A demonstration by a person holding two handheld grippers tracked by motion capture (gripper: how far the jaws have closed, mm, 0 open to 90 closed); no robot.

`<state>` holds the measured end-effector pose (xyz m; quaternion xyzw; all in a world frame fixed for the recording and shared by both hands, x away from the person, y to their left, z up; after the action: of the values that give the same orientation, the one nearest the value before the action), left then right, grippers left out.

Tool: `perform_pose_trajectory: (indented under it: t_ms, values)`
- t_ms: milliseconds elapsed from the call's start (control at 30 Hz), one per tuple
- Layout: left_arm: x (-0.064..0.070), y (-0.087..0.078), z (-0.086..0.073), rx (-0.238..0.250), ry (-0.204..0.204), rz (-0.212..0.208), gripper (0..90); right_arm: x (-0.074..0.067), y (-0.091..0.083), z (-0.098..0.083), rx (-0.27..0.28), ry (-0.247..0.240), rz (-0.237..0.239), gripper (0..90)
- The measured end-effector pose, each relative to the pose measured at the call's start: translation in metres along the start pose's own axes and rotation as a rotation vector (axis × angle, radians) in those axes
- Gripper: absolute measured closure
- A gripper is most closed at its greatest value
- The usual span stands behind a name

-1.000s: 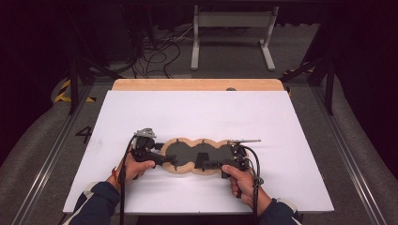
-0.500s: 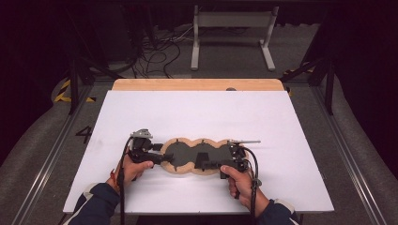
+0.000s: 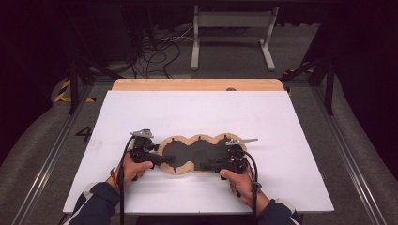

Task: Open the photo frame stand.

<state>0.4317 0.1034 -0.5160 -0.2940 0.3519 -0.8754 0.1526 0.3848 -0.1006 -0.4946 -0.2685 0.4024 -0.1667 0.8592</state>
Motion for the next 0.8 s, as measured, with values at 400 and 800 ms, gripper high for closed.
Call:
perform_pose_trajectory:
  t_ms: [400,800]
  values:
    - [0.000,-0.014,0.007,0.072,-0.015,0.021,36.4,-0.001,0.000,0.000,0.013,-0.111,-0.050,60.2]
    - [0.016,-0.032,0.011,0.162,0.139,0.094,50.1,0.001,-0.006,0.005,0.056,-0.111,-0.071,74.7]
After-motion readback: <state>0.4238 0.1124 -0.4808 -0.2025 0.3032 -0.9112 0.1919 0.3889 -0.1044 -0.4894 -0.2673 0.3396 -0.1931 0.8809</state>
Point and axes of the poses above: each handheld gripper's, and its own axes: y roughly forward along the jaws, z roughly out of its top, x roughly to its right, the point moved 8 cm from there along y, roughly forward along the jaws, and after that the axes turned 11 degrees about -x, right-handed, at the moved point
